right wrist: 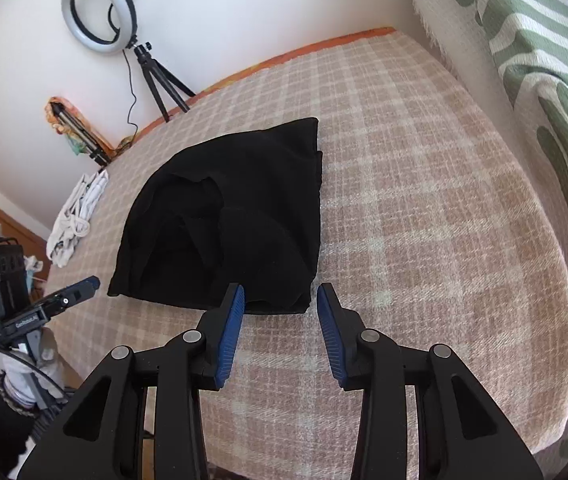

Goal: Fold small clothes
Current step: 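Press and square the folded bundle edges with both tools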

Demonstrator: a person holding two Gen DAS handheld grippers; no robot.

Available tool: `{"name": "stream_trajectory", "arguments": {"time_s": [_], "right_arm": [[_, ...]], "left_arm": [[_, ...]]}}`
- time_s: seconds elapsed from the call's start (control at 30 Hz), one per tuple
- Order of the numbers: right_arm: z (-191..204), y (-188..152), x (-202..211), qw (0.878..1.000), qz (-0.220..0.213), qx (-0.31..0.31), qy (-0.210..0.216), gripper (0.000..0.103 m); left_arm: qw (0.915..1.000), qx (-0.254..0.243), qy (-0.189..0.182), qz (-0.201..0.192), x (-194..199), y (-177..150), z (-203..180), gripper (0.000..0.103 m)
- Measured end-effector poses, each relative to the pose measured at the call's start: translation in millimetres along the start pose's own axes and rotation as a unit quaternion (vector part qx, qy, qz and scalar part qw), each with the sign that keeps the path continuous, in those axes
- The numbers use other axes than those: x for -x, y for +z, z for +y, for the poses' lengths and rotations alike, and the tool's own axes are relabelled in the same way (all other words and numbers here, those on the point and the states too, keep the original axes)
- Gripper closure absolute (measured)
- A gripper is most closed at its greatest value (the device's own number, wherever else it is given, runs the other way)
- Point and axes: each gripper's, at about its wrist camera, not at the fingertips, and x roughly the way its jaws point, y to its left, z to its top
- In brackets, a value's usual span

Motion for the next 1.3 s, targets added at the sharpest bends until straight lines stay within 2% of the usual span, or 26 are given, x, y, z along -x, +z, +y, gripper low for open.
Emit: {"name": "stream_trajectory", "arguments": {"time_s": [0.17,0.33,0.47,0.5,0.6,0.73,0.8,0.87,0.93,1.0,1.03,1.1,1.17,1.3], "right_arm": [[-15,0,-9,0.992,0.015,-0.096,0.083,0.066],[-21,5,-17,0.988,0.015,-0.124,0.09,0.066],[-24,11,-27,0.989,0.023,-0.127,0.074,0.066],[-24,11,-29,0.989,0.025,-0.127,0.074,0.071],[-19,13,-33,0.99,0.033,-0.113,0.074,0.094],[-10,15,-26,0.995,0.029,-0.083,0.052,0.1],[-12,16,-15,0.993,0.017,-0.091,0.076,0.1],[-15,16,-8,0.99,0.013,-0.097,0.102,0.1],[-16,14,-10,0.995,0.017,-0.08,0.063,0.1],[-22,8,-19,0.995,0.039,-0.079,0.047,0.1],[-23,6,-22,0.995,0.045,-0.077,0.042,0.097],[-16,6,-23,0.997,0.055,-0.045,0.014,0.095],[-9,8,-17,0.999,0.051,-0.017,0.003,0.093],[-4,25,0,1.0,0.01,0.003,0.019,0.071]], "left_arm": [[0.9981,0.047,-0.033,0.022,-15,2,5,0.067],[0.9961,0.074,-0.041,0.024,-24,10,10,0.067],[0.9962,0.074,-0.037,0.027,-31,13,10,0.083],[0.9965,0.071,-0.034,0.026,-32,13,9,0.09],[0.9978,0.058,-0.022,0.023,-30,14,8,0.099],[0.9982,0.052,-0.027,0.012,-16,16,10,0.101],[0.9981,0.05,-0.036,0.005,-6,17,12,0.102],[0.9994,0.027,-0.018,0.014,-4,15,11,0.102],[0.9994,0.006,0.015,0.031,-11,8,13,0.102],[0.9987,0.017,0.023,0.043,-19,3,18,0.1],[0.9982,0.025,0.029,0.046,-20,1,22,0.096],[0.9983,0.025,0.027,0.045,-16,1,22,0.082],[0.9985,0.002,0.049,0.022,-3,4,15,0.074],[0.9982,-0.03,0.048,-0.018,15,19,-3,0.07]]}}
